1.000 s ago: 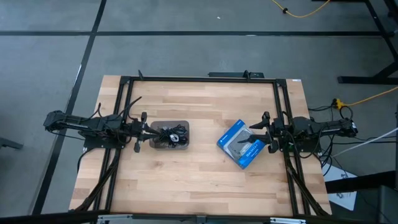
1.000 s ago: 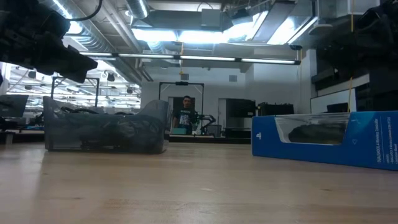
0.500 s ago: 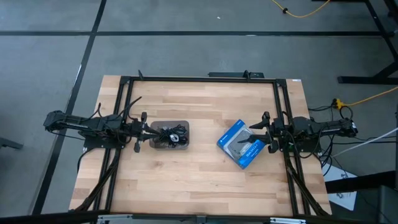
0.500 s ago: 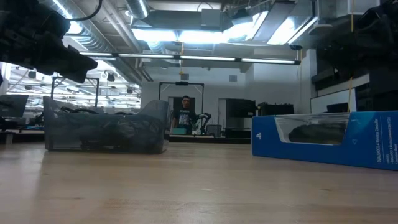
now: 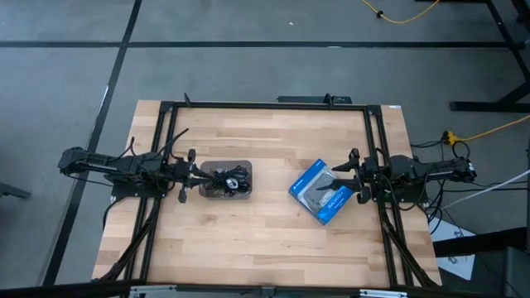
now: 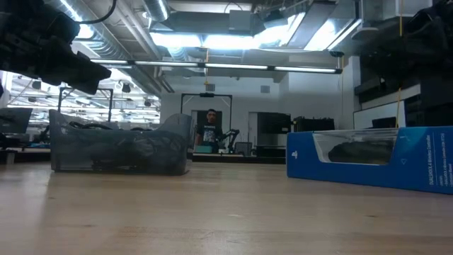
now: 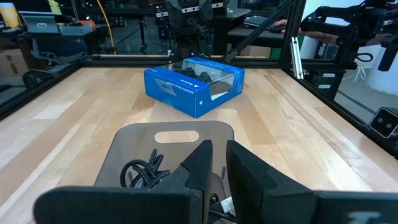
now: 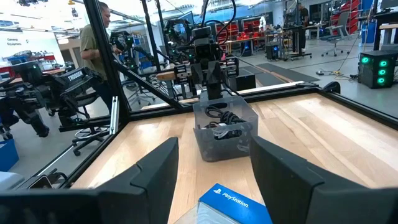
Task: Pick and place USB-C Cables
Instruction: Return to Home Position
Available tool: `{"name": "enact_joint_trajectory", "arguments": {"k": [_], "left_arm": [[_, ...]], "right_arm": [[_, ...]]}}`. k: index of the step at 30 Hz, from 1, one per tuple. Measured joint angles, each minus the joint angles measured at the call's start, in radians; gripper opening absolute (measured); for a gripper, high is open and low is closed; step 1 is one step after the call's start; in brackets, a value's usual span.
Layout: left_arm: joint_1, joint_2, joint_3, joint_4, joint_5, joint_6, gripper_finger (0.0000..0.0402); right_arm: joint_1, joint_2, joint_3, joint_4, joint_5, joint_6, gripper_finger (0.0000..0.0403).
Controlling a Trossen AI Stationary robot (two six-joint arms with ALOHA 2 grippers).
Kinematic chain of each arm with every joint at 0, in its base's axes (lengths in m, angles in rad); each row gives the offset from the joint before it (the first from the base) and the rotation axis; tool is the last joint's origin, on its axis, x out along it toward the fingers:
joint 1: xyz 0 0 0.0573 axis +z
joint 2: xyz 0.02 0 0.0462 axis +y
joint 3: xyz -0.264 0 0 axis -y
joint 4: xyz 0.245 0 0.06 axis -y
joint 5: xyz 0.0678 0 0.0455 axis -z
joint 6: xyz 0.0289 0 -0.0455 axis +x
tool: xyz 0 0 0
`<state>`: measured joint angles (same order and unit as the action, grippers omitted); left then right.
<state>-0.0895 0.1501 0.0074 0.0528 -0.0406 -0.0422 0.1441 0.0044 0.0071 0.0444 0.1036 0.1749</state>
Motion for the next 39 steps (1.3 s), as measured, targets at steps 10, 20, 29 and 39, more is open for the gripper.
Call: {"name": "enact_joint_trajectory", "arguments": {"k": [10,20,29,39], "left_arm": [[0.0,0.0,0.0,0.0,0.0,0.0,0.0041],[0.078,0.0,0.0,-0.034,-0.002,0.0,0.0041],[0.122,0.0,0.0,-0.037,0.005,0.0,0.0041],[0.122,0.0,0.0,-0.037,0.005,0.0,0.0041]], "right_arm": [[0.0,0.0,0.0,0.0,0.0,0.0,0.0202],[0.0,0.0,0.0,0.0,0.0,0.0,0.0202],[0.0,0.0,0.0,0.0,0.0,0.0,0.0202],[0.0,0.0,0.0,0.0,0.0,0.0,0.0202]]}}
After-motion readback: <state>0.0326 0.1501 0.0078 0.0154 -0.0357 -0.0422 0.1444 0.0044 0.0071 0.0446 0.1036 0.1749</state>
